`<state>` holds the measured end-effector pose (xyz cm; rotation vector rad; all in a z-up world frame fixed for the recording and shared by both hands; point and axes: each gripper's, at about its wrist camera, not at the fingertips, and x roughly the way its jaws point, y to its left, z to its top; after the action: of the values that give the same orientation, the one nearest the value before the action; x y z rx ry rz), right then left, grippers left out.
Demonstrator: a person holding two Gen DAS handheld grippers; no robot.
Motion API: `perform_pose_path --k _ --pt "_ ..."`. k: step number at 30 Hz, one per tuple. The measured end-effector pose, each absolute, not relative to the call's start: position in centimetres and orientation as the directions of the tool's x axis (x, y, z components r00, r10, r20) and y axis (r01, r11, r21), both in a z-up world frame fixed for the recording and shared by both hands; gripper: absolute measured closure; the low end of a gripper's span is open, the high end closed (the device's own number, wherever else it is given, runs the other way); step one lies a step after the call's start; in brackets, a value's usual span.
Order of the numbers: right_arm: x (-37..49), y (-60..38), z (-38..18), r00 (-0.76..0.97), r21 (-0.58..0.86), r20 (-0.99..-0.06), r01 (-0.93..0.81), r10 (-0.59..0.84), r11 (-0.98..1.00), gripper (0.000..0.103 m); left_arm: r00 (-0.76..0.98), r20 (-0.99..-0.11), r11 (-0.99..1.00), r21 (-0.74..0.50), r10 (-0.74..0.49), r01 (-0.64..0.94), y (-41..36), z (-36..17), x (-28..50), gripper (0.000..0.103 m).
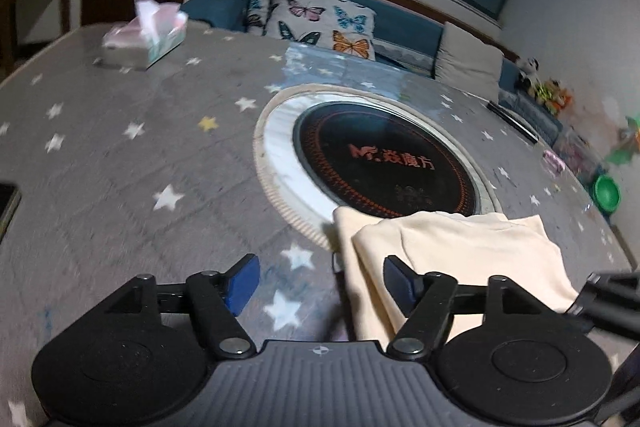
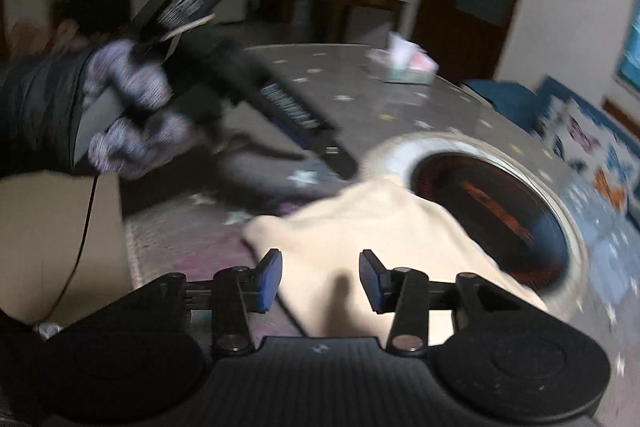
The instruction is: Fold clothes
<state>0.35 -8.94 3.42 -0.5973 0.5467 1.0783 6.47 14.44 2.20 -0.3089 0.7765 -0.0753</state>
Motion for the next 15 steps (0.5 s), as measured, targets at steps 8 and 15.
perform_pose_path --k 8,15 --pt "-2.2 -4.2 1.3 0.44 -0.335 -0.695 -0.898 0.569 0.285 0.067 0.689 -0.667 0.876 -0.472 -0.285 -0.094 15.5 1.5 5.7 0.024" --pt "-0.9 -5.9 3.3 0.435 -0.217 -0.659 -0.891 0.614 0.399 0.093 0.668 -0.654 0.801 -0.581 -0.355 -0.142 14.9 1.1 6.1 0.018"
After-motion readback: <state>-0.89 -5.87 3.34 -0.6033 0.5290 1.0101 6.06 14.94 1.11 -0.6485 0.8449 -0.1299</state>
